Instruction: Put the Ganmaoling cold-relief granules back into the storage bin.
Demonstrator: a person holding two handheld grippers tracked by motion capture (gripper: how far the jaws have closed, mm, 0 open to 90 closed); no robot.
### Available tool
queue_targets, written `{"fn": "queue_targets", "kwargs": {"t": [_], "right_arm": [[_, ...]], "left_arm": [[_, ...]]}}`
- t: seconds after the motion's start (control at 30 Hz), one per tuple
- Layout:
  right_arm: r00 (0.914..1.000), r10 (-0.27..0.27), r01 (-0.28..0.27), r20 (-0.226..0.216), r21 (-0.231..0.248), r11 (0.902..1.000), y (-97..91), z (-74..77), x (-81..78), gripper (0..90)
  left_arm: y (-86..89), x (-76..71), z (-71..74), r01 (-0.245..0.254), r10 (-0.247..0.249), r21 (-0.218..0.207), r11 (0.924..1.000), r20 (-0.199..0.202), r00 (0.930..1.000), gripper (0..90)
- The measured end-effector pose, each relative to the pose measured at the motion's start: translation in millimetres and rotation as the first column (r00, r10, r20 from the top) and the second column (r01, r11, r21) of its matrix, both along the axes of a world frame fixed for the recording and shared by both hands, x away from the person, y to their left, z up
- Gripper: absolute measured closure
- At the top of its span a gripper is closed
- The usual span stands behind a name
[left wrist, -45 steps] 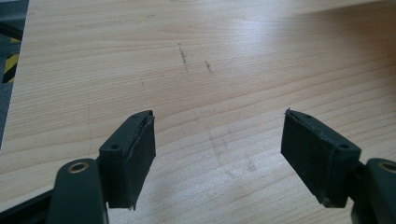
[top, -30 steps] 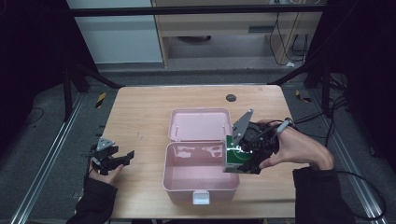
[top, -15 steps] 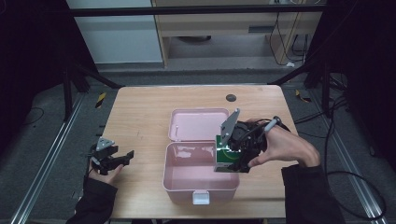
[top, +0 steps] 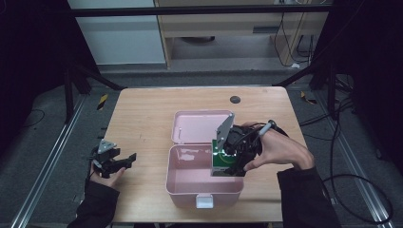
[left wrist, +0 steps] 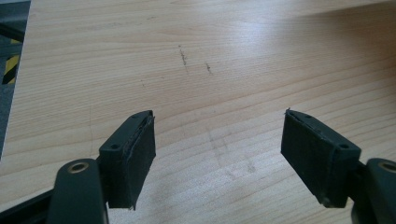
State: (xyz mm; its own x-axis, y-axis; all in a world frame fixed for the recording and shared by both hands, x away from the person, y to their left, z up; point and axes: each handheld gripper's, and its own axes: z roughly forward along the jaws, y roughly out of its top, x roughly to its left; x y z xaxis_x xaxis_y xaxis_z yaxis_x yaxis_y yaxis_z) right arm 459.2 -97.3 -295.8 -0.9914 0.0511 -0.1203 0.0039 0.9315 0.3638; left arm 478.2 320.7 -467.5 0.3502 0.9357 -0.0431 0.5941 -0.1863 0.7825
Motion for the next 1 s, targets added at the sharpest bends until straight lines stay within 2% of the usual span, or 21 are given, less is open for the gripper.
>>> {"fn": "queue_targets", "kwargs": {"t": [0.57, 0.83, 1.0], "right_arm": [[0.9998, 0.015, -0.015, -0.012, -0.013, 0.9998, 13.3, -20.1, 2.2, 15.8], [0.9997, 0.025, -0.025, -0.002, -0.025, 0.9994, 19.0, -28.3, 1.8, 15.9], [0.9999, 0.007, -0.007, -0.015, -0.009, 0.9999, 16.6, -36.0, 3.1, 15.9]], "left_arm": [[0.9, 0.2, 0.2, -0.001, 0.001, 0.0, 1.0, -0.001, 1.0, 25.5], [1.3, -0.2, 0.6, -0.002, 0.002, 0.0, 1.0, 0.001, 1.0, 25.5], [1.4, -0.1, 0.7, -0.003, 0.003, 0.0, 1.0, 0.001, 1.0, 25.5]]}}
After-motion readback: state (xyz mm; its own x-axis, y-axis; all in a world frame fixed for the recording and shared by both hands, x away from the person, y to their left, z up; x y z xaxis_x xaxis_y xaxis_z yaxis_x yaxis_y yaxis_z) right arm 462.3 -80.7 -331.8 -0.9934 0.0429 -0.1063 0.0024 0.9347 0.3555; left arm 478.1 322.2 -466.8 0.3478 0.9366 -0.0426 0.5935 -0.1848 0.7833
